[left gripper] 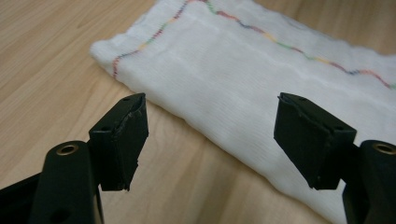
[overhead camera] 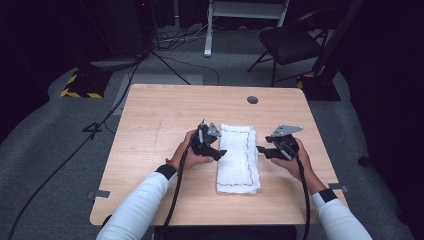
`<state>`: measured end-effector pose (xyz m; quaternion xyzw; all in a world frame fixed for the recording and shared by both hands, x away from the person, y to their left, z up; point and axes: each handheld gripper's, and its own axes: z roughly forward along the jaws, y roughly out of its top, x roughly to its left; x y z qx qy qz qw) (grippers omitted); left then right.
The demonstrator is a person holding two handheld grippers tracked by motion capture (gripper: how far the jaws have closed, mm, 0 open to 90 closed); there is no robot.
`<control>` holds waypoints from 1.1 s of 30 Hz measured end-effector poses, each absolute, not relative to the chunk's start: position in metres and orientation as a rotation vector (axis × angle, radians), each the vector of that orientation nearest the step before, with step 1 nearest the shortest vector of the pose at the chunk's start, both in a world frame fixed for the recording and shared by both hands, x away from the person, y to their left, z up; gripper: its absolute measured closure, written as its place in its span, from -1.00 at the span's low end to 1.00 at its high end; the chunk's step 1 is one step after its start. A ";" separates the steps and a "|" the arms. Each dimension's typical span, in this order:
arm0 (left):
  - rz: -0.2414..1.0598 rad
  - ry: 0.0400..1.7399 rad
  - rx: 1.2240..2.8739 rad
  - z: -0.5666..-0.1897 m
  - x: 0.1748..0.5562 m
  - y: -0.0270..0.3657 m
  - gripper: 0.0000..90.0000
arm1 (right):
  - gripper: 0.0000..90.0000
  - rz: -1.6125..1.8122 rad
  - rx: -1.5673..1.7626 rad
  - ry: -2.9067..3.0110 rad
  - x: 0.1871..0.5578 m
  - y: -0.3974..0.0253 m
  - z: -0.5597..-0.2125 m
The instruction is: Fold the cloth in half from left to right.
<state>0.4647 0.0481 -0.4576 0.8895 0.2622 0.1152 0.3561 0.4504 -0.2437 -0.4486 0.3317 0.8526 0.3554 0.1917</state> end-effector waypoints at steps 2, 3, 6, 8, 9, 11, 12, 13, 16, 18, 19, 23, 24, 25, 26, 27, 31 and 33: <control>0.315 0.700 2.293 -0.458 0.475 0.044 -0.40 | -0.01 0.988 0.953 2.382 0.463 -0.241 -0.448; 0.311 0.707 2.289 -0.459 0.479 0.043 -0.39 | -0.01 0.992 0.958 2.378 0.468 -0.241 -0.448; 0.355 0.726 2.301 -0.462 0.492 0.037 -0.38 | 0.01 0.971 1.000 2.367 0.483 -0.239 -0.452; 0.357 0.763 2.296 -0.465 0.502 0.035 -0.38 | 0.02 0.984 1.032 2.357 0.491 -0.239 -0.455; 0.364 0.776 2.294 -0.466 0.507 0.034 -0.37 | 0.03 0.986 1.038 2.347 0.495 -0.238 -0.456; 0.371 0.812 2.277 -0.469 0.518 0.033 -0.37 | 0.03 0.979 1.060 2.344 0.502 -0.236 -0.459; 0.376 0.831 2.275 -0.471 0.523 0.032 -0.37 | 0.04 0.991 1.064 2.341 0.505 -0.235 -0.459; 0.383 0.856 2.268 -0.473 0.528 0.032 -0.37 | 0.05 0.996 1.069 2.333 0.507 -0.233 -0.460; 0.356 0.928 2.236 -0.478 0.541 0.030 -0.37 | 0.05 0.969 1.083 2.339 0.515 -0.228 -0.463; 0.365 0.955 2.235 -0.481 0.546 0.026 -0.40 | 0.05 0.948 1.103 2.338 0.520 -0.226 -0.466; 0.366 0.956 2.240 -0.482 0.547 0.025 -0.41 | 0.05 0.951 1.109 2.332 0.523 -0.224 -0.468; 0.352 0.970 2.253 -0.489 0.548 0.018 -0.43 | 0.02 0.954 1.122 2.348 0.527 -0.216 -0.476; 0.349 0.971 2.256 -0.490 0.549 0.018 -0.44 | 0.02 0.945 1.127 2.354 0.528 -0.214 -0.479; 0.348 0.970 2.261 -0.491 0.549 0.018 -0.45 | 0.01 0.938 1.135 2.358 0.528 -0.212 -0.481; 0.344 0.980 2.248 -0.492 0.549 0.018 -0.45 | 0.00 0.923 1.131 2.361 0.530 -0.210 -0.483; 0.336 0.989 2.242 -0.493 0.550 0.018 -0.46 | 0.00 0.913 1.137 2.357 0.530 -0.208 -0.484; 0.300 0.980 2.221 -0.496 0.550 0.021 -0.45 | -0.02 0.902 1.153 2.355 0.533 -0.206 -0.489; 0.297 0.964 2.211 -0.497 0.550 0.022 -0.45 | 0.02 0.915 1.172 2.359 0.533 -0.206 -0.490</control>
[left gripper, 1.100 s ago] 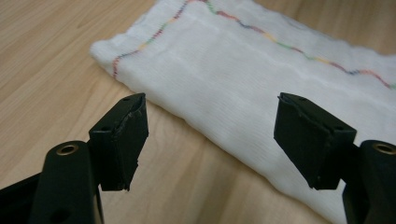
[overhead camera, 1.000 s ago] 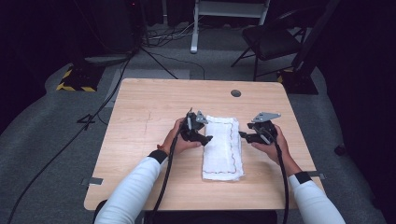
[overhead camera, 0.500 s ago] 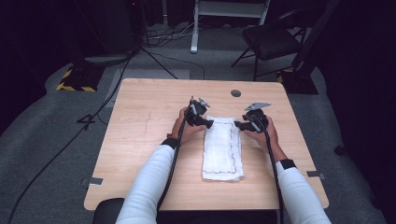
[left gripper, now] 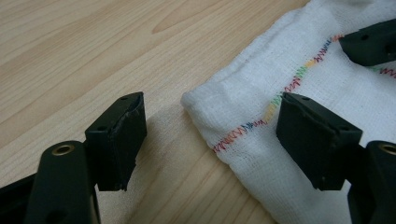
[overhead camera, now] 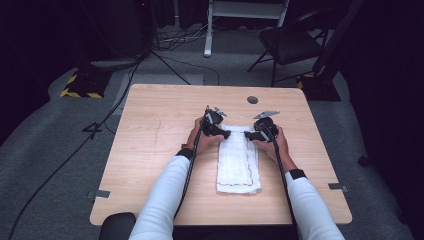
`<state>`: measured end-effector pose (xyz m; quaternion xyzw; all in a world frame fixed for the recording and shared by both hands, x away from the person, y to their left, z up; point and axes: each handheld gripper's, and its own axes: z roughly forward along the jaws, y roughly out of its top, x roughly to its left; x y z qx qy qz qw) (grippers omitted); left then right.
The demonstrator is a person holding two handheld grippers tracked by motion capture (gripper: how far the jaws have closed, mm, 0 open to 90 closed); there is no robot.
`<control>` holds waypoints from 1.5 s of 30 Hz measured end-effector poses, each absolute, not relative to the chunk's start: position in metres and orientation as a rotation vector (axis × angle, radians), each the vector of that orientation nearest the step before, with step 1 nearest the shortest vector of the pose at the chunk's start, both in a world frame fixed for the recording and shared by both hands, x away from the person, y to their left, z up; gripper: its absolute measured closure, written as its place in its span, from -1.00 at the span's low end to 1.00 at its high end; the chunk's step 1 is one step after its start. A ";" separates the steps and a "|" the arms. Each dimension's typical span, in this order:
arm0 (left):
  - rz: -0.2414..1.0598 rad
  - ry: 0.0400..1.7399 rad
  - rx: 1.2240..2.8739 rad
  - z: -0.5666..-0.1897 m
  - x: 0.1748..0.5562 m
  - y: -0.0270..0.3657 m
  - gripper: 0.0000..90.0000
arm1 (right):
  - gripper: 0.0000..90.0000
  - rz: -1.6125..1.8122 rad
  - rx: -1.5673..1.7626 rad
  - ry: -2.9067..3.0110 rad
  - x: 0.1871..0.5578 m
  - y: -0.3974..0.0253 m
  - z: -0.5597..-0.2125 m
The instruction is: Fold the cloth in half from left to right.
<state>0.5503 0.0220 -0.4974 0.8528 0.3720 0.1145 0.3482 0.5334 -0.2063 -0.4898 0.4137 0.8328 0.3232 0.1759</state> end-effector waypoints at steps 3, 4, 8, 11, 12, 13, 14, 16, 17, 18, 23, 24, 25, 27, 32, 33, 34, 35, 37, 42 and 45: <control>0.304 0.954 2.220 -0.497 0.550 0.022 -0.44 | 0.11 0.983 1.211 2.372 0.535 -0.211 -0.492; 0.292 0.940 2.223 -0.496 0.549 0.022 -0.38 | 0.12 0.997 1.214 2.371 0.535 -0.213 -0.493; 0.243 0.894 2.229 -0.494 0.545 0.021 0.13 | 0.53 1.016 1.191 2.411 0.534 -0.210 -0.491; 0.212 0.884 2.219 -0.494 0.545 0.022 0.44 | 0.66 1.029 1.195 2.428 0.534 -0.209 -0.491; 0.202 0.881 2.214 -0.494 0.545 0.023 0.51 | 0.67 1.033 1.194 2.430 0.534 -0.209 -0.491; 0.191 0.883 2.206 -0.495 0.545 0.022 0.59 | 0.71 1.029 1.193 2.433 0.534 -0.209 -0.491; 0.186 0.879 2.206 -0.495 0.545 0.022 0.65 | 0.74 1.031 1.190 2.434 0.534 -0.208 -0.491; 0.182 0.871 2.219 -0.494 0.545 0.022 0.71 | 0.79 1.016 1.177 2.436 0.534 -0.207 -0.490; 0.189 0.861 2.229 -0.493 0.546 0.021 0.73 | 0.81 1.010 1.167 2.436 0.534 -0.206 -0.489; 0.203 0.855 2.238 -0.493 0.546 0.020 0.75 | 0.82 0.998 1.170 2.434 0.534 -0.205 -0.489; 0.300 0.857 2.263 -0.484 0.549 0.016 0.81 | 0.84 0.969 1.140 2.403 0.537 -0.200 -0.486; 0.313 0.857 2.259 -0.482 0.550 0.017 0.81 | 0.84 0.980 1.142 2.384 0.538 -0.200 -0.484; 0.324 0.858 2.247 -0.479 0.551 0.018 0.82 | 0.84 0.993 1.138 2.372 0.538 -0.200 -0.482; 0.342 0.846 2.228 -0.475 0.552 0.019 0.82 | 0.85 1.011 1.141 2.344 0.539 -0.201 -0.476; 0.416 0.827 2.206 -0.458 0.550 0.021 0.83 | 0.85 1.036 1.097 2.295 0.538 -0.199 -0.459; 0.427 0.830 2.196 -0.453 0.549 0.022 0.83 | 0.85 1.045 1.089 2.286 0.538 -0.199 -0.455; 0.431 0.824 2.193 -0.450 0.549 0.022 0.83 | 0.85 1.059 1.081 2.277 0.536 -0.199 -0.450; 0.439 0.816 2.189 -0.446 0.547 0.024 0.83 | 0.85 1.070 1.074 2.269 0.536 -0.198 -0.447; 0.444 0.801 2.181 -0.440 0.544 0.025 0.83 | 0.85 1.085 1.048 2.256 0.533 -0.198 -0.439; 0.422 0.725 2.150 -0.428 0.530 0.033 0.83 | 0.85 1.115 0.998 2.257 0.522 -0.201 -0.427; 0.415 0.686 2.142 -0.423 0.520 0.038 0.83 | 0.85 1.161 0.967 2.258 0.512 -0.205 -0.424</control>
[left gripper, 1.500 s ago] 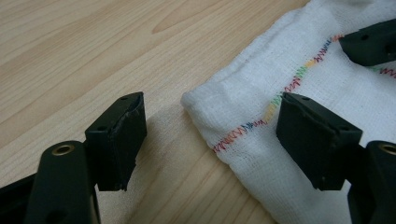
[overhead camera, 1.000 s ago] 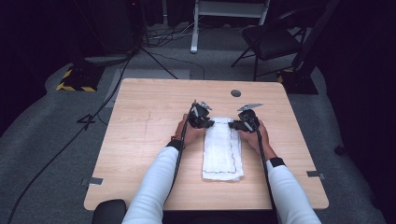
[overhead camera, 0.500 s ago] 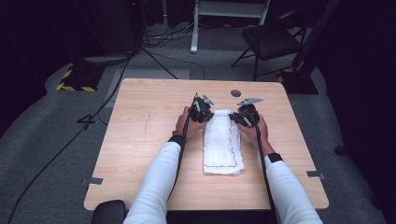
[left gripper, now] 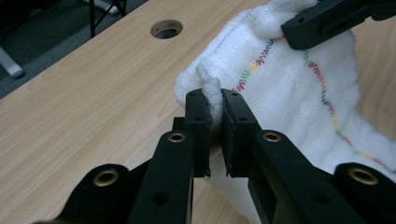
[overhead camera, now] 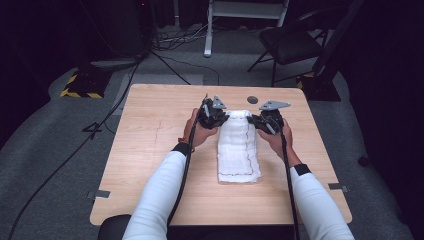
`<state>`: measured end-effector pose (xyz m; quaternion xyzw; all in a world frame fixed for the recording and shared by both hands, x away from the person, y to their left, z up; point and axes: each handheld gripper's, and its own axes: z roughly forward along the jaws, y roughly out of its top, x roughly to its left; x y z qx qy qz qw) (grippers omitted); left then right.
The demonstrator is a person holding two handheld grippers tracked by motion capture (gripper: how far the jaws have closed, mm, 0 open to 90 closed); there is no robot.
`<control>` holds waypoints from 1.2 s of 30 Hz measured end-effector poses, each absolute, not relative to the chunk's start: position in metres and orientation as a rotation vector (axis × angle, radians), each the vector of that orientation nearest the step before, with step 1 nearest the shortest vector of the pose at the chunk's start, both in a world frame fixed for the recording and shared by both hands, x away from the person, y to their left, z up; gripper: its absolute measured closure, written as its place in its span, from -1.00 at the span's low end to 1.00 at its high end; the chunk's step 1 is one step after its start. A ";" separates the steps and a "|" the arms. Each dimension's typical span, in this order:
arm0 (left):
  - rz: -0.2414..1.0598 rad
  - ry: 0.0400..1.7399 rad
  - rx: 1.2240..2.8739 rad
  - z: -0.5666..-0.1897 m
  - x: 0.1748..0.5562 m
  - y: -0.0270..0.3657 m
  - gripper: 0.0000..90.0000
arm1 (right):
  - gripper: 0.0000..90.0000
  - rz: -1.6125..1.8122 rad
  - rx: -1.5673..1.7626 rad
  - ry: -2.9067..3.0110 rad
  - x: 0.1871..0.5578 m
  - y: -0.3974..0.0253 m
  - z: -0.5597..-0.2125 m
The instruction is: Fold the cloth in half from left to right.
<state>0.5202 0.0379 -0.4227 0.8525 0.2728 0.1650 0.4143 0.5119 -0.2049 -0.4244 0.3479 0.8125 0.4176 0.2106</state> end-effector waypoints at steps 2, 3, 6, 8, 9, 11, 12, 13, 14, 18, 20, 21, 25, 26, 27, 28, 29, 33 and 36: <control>0.416 0.663 2.134 -0.420 0.513 0.040 0.83 | 0.85 1.169 0.941 2.273 0.506 -0.206 -0.424; 0.399 0.641 2.126 -0.419 0.508 0.042 0.83 | 0.85 1.186 0.931 2.278 0.502 -0.208 -0.423; 0.370 0.587 2.126 -0.421 0.496 0.045 0.83 | 0.85 1.244 0.901 2.295 0.489 -0.214 -0.424; 0.355 0.555 2.126 -0.421 0.488 0.047 0.83 | 0.85 1.242 0.869 2.323 0.480 -0.217 -0.427; 0.330 0.528 2.119 -0.422 0.483 0.048 0.83 | 0.85 1.250 0.860 2.333 0.477 -0.218 -0.428; 0.290 0.482 2.113 -0.424 0.474 0.051 0.82 | 0.85 1.246 0.833 2.359 0.468 -0.220 -0.430; 0.293 0.473 2.118 -0.426 0.470 0.051 0.82 | 0.85 1.263 0.817 2.379 0.463 -0.222 -0.431; 0.283 0.451 2.122 -0.427 0.466 0.052 0.82 | 0.85 1.280 0.810 2.392 0.460 -0.224 -0.432; 0.274 0.442 2.126 -0.428 0.462 0.053 0.81 | 0.85 1.279 0.798 2.404 0.456 -0.225 -0.433; 0.255 0.408 2.159 -0.434 0.446 0.056 0.81 | 0.85 1.281 0.710 2.470 0.439 -0.225 -0.436; 0.244 0.382 2.191 -0.438 0.436 0.056 0.81 | 0.85 1.276 0.673 2.496 0.431 -0.224 -0.438; 0.237 0.369 2.204 -0.440 0.431 0.056 0.81 | 0.85 1.263 0.653 2.513 0.426 -0.223 -0.439; 0.220 0.337 2.233 -0.445 0.417 0.056 0.79 | 0.85 1.255 0.626 2.544 0.414 -0.225 -0.444; 0.216 0.330 2.239 -0.446 0.414 0.056 0.79 | 0.85 1.256 0.626 2.553 0.411 -0.226 -0.445; 0.206 0.322 2.242 -0.447 0.410 0.057 0.79 | 0.85 1.255 0.626 2.557 0.408 -0.227 -0.447; 0.198 0.310 2.249 -0.449 0.407 0.057 0.78 | 0.84 1.244 0.623 2.565 0.406 -0.228 -0.448; 0.198 0.306 2.259 -0.450 0.404 0.057 0.77 | 0.84 1.238 0.623 2.572 0.404 -0.229 -0.450; 0.168 0.308 2.265 -0.458 0.397 0.060 0.73 | 0.80 1.234 0.655 2.579 0.397 -0.236 -0.458; 0.155 0.304 2.285 -0.464 0.391 0.062 0.75 | 0.78 1.205 0.666 2.598 0.392 -0.241 -0.466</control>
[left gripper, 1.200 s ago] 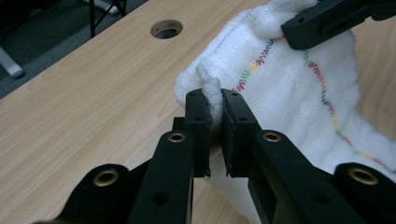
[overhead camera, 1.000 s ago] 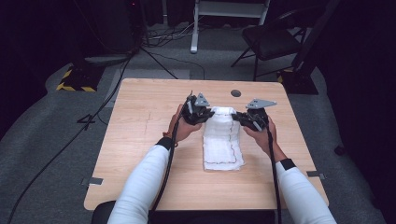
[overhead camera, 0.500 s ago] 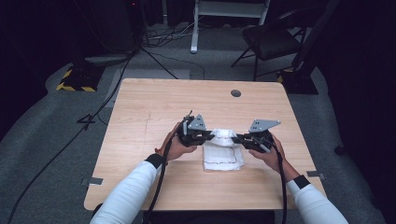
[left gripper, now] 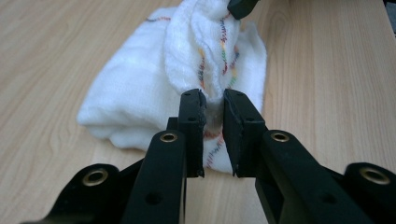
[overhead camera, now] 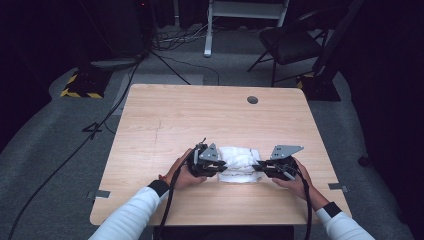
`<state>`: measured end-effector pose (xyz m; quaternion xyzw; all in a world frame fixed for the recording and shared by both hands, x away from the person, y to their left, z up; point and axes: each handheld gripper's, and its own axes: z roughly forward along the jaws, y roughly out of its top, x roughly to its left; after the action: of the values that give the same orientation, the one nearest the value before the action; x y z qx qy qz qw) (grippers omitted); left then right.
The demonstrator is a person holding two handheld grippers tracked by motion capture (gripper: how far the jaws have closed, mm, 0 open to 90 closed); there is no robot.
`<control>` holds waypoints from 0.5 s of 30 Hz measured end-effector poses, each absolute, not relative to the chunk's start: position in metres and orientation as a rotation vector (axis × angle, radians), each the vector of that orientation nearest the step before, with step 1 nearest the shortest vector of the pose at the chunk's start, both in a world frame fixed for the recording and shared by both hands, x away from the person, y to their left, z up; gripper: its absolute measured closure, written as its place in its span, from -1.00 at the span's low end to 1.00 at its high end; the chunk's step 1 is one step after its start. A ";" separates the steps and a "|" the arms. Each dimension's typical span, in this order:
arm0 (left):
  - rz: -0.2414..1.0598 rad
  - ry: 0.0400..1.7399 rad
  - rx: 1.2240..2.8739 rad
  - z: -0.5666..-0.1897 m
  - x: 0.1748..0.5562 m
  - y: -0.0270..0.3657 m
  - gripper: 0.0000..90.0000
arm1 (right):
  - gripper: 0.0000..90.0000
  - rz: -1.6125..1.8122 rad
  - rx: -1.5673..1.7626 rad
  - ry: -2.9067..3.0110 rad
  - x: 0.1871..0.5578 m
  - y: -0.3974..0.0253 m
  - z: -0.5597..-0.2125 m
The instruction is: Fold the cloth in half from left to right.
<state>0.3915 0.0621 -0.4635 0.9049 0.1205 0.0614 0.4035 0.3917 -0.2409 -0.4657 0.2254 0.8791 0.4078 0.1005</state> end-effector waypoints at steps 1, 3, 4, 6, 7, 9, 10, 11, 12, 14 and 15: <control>0.151 0.302 2.293 -0.465 0.391 0.062 0.79 | 0.77 1.204 0.677 2.608 0.390 -0.243 -0.468; 0.145 0.293 2.308 -0.468 0.388 0.061 0.84 | 0.72 1.182 0.663 2.617 0.386 -0.244 -0.470; 0.139 0.291 2.313 -0.469 0.388 0.060 0.85 | 0.68 1.181 0.665 2.615 0.385 -0.246 -0.471; 0.131 0.285 2.319 -0.470 0.387 0.059 0.88 | 0.64 1.203 0.665 2.623 0.383 -0.248 -0.471; 0.119 0.279 2.320 -0.471 0.387 0.059 0.88 | 0.61 1.214 0.665 2.619 0.383 -0.250 -0.472; 0.112 0.281 2.327 -0.472 0.386 0.059 0.90 | 0.60 1.243 0.676 2.619 0.382 -0.254 -0.472; 0.107 0.285 2.328 -0.473 0.386 0.060 0.90 | 0.64 1.256 0.674 2.622 0.381 -0.255 -0.473; 0.105 0.284 2.328 -0.473 0.385 0.060 0.90 | 0.67 1.255 0.657 2.625 0.379 -0.256 -0.473; 0.105 0.283 2.335 -0.474 0.384 0.061 0.91 | 0.71 1.254 0.647 2.627 0.378 -0.256 -0.473; 0.115 0.269 2.351 -0.475 0.381 0.061 0.91 | 0.78 1.251 0.612 2.637 0.374 -0.257 -0.473; 0.114 0.272 2.357 -0.476 0.380 0.061 0.91 | 0.81 1.243 0.600 2.642 0.372 -0.257 -0.473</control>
<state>0.3805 0.0612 -0.4760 0.9204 0.1063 0.0445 0.3737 0.3721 -0.2571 -0.4729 0.2005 0.8835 0.4157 0.0801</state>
